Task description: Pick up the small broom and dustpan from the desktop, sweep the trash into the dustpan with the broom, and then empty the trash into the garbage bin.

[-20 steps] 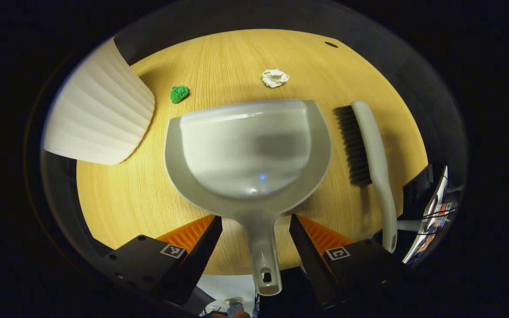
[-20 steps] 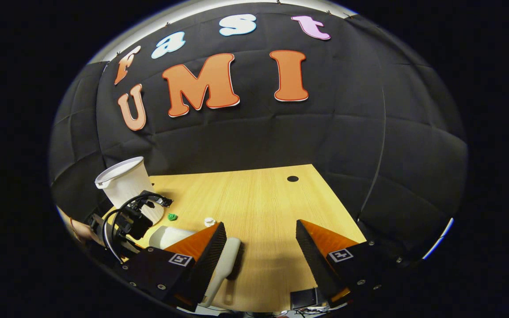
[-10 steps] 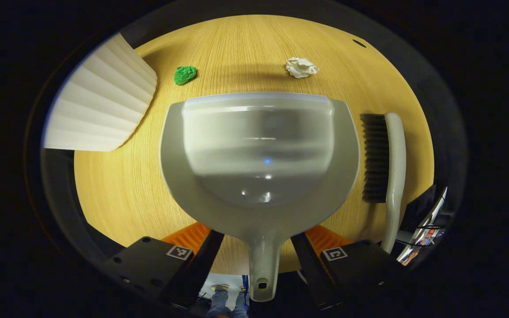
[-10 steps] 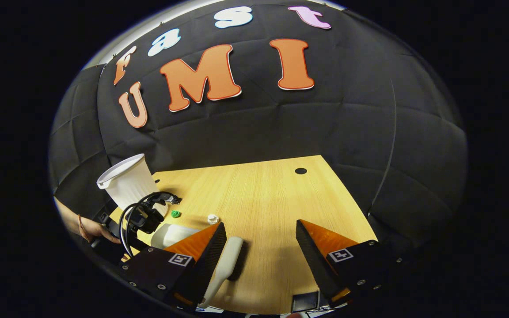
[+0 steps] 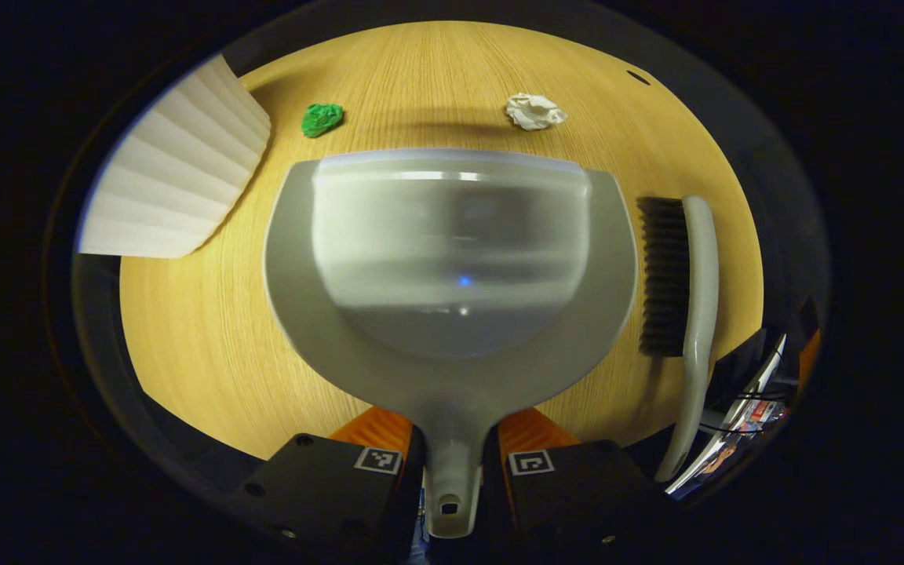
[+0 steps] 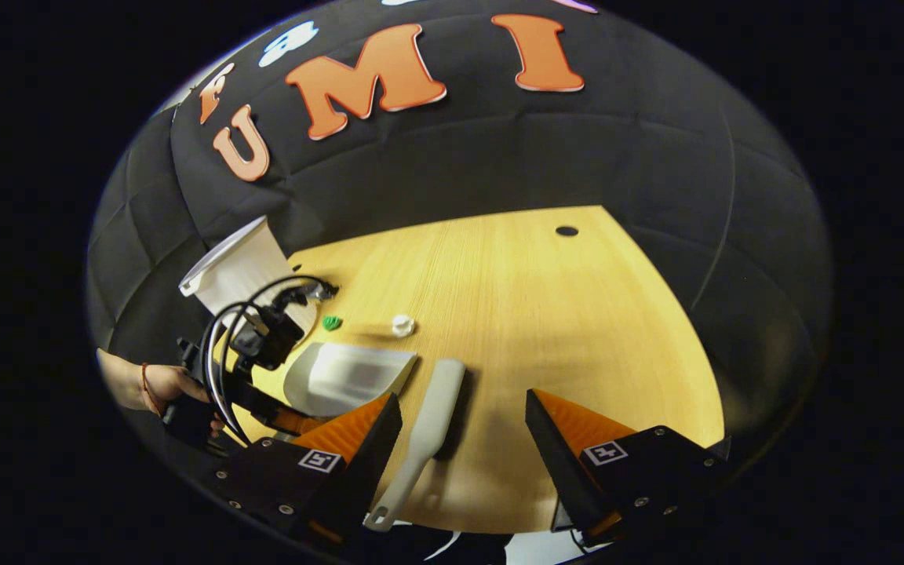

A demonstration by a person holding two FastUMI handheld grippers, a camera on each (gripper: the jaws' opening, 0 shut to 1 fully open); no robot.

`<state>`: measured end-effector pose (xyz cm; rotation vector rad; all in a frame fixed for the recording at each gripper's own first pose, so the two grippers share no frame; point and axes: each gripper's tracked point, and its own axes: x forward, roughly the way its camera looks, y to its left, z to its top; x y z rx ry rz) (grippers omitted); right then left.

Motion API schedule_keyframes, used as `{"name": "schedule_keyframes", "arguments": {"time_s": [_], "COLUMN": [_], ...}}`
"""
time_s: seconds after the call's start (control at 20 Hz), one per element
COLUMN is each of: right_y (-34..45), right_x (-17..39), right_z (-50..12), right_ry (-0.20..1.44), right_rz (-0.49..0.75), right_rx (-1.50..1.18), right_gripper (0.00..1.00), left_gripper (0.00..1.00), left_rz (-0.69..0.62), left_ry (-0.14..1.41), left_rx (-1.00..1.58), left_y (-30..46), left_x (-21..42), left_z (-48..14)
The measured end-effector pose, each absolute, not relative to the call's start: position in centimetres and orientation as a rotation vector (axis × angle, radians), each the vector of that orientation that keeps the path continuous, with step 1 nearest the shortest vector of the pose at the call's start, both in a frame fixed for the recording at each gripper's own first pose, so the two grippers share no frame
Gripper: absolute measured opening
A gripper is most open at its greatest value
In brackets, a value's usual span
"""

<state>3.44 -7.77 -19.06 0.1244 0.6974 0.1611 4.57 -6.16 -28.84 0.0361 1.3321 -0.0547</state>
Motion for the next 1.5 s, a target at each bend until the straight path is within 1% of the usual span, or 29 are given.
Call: {"name": "schedule_keyframes", "arguments": {"time_s": [0.1,0.25,0.3,0.4,0.55,0.6,0.7,0.85,0.9,1.05,1.1,1.15,1.2,1.4,1.5], "right_y": [-6.6,-5.1,-4.7,-3.9,-4.6,-4.2,-3.7,-3.8,-3.6,-4.6,-4.6,-4.4,-4.4,-5.3,-4.9], "right_x": [2.3,0.8,0.2,-0.5,-1.3,-1.4,-0.9,-0.6,-0.5,1.5,2.6,4.0,5.7,13.7,17.0], "right_z": [-21.3,-25.2,-26.4,-28.4,-30.1,-30.7,-31.2,-32.0,-32.0,-30.7,-29.7,-28.5,-27.3,-23.9,-23.9], "right_ry": [0.791,0.938,0.992,1.081,1.163,1.175,1.189,1.22,1.228,1.161,1.14,1.11,1.082,0.99,1.01], "right_rz": [0.164,0.153,0.143,0.13,0.086,0.072,0.056,0.014,0.032,0.05,0.062,0.083,0.094,0.146,0.182], "right_rx": [0.124,0.078,0.072,0.079,0.068,0.058,0.054,0.038,0.031,-0.073,-0.079,-0.072,-0.079,-0.233,-0.297], "right_gripper": [0.96,0.96,0.96,0.97,0.96,0.97,0.94,0.45,0.28,0.18,0.17,0.27,0.17,0.16,0.17], "left_gripper": [0.33,0.34,0.33,0.33,0.33,0.33,0.33,0.33,0.33,0.33,0.33,0.33,0.33,0.33,0.34], "left_rz": [-0.067,-0.074,-0.073,-0.073,-0.094,-0.107,-0.139,-0.16,-0.165,-0.193,-0.202,-0.212,-0.224,-0.259,-0.261], "left_ry": [1.271,1.209,1.187,1.133,1.076,1.068,1.057,1.053,1.051,1.052,1.055,1.055,1.058,1.078,1.092], "left_rx": [0.04,-0.005,-0.005,0.041,0.111,0.117,0.121,0.131,0.135,0.16,0.168,0.175,0.183,0.244,0.258], "left_y": [-5.4,-4.5,-3.9,-2.4,-0.6,-0.3,0.2,1.2,1.4,1.7,1.9,2.0,1.9,2.4,2.1], "left_x": [5.9,7.5,6.2,7.1,6.7,6.4,5.8,5.4,5.4,5.4,5.6,5.8,6.0,7.2,7.8], "left_z": [-28.6,-28.3,-28.9,-27.8,-27.2,-27.2,-27.0,-27.2,-27.1,-27.3,-27.4,-27.5,-27.8,-28.8,-28.9]}}
